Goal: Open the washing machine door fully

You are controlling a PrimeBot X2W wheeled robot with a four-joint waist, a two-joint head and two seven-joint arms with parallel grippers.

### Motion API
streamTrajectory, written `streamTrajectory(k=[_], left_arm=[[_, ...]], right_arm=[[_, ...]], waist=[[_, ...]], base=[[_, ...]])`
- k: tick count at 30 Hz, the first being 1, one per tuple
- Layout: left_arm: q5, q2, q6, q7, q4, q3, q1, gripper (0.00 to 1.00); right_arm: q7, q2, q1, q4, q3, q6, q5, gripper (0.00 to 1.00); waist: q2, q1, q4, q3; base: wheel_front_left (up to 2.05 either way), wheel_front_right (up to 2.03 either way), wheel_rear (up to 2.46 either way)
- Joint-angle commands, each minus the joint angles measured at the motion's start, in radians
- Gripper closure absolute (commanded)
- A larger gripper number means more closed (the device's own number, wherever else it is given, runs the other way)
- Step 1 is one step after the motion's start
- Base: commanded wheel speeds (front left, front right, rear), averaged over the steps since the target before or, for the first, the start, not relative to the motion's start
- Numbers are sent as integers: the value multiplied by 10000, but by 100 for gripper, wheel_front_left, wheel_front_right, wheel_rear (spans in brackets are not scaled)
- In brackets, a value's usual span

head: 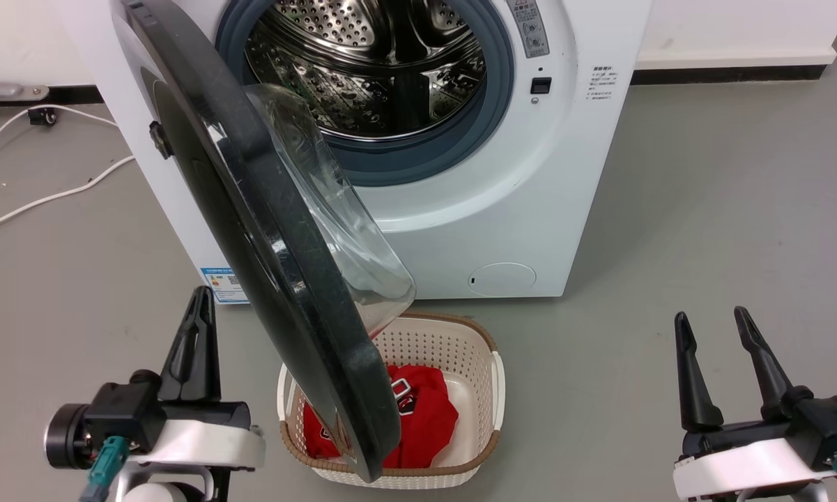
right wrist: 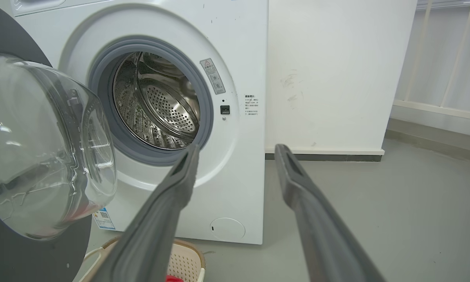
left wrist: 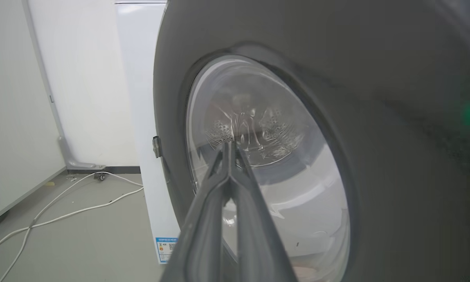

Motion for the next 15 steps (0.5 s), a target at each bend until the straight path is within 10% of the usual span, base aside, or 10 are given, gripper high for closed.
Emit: streamTrajectory(k=[1,15], left_arm=[[-63,-2,-12,-20,-156,25,-114,100],[577,69,86,-18,-4287,-61,-1235,100]], right_arm=[[-12,13,100,13,16,-2,44,0],[-12,13,161,125,-22,-2,256,0]], waist=[[0,0,2,1],[0,0,77,-77]], base=[[0,0,0],[0,0,0]])
